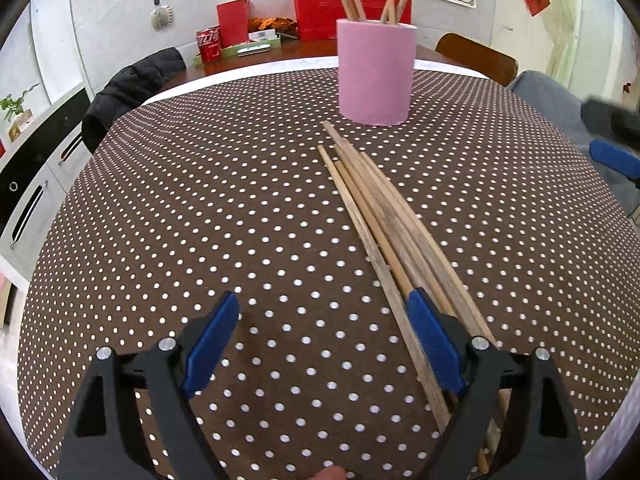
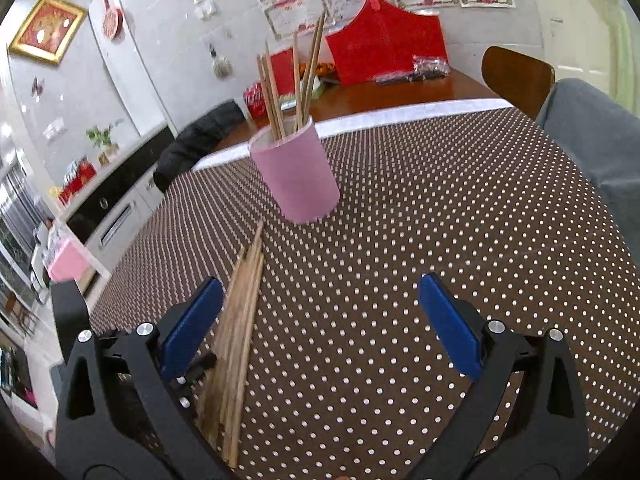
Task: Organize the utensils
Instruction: 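Move both open grippers back down to the chopstick pile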
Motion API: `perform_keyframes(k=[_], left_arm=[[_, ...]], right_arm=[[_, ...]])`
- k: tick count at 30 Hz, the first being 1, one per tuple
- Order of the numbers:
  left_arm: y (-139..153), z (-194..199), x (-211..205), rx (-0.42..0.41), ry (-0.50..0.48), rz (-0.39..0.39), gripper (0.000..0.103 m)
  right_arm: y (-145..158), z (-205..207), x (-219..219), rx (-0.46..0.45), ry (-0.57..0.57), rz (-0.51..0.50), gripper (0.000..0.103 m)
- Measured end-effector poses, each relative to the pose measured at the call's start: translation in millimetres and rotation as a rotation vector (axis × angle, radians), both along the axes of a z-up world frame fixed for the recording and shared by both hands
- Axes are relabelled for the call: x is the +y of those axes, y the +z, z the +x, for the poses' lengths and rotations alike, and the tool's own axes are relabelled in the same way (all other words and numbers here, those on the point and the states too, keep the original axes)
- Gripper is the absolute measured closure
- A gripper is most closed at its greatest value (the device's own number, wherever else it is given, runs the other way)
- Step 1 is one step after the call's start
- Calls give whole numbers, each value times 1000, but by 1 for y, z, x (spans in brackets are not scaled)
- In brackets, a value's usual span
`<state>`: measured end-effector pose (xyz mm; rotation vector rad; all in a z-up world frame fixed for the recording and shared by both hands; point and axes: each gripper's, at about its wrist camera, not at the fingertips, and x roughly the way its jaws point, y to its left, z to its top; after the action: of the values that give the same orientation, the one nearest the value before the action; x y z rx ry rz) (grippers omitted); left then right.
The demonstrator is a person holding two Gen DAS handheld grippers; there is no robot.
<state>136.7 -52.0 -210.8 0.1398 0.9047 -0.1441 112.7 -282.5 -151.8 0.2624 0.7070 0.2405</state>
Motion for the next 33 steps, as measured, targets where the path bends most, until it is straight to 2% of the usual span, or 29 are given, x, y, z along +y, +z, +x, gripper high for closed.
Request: perform_keyframes(k=[7, 11, 18, 24, 29, 31, 33], left_arm=[[-1, 9, 10, 19, 12, -15, 17], [-2, 12, 20, 24, 30, -55, 17], [-3, 9, 31, 16, 53, -97, 17], [-2, 10, 38, 12, 64, -133, 17], [-2, 10, 48, 5, 69, -193, 17], [-2, 10, 50, 4, 69, -203, 17], [-2, 11, 53, 4, 66, -208, 17]], right_arm=[[-27, 7, 31, 106, 96, -142, 6], [-43, 11, 56, 148, 166, -224, 6], [-62, 24, 74, 192, 191, -279, 6], [-62, 32, 79, 203, 199, -307, 6], [-62, 41, 88, 201, 215, -318, 6], [-65, 42, 99, 180, 224, -384, 6], [-65, 45, 103, 180, 229, -377, 6]])
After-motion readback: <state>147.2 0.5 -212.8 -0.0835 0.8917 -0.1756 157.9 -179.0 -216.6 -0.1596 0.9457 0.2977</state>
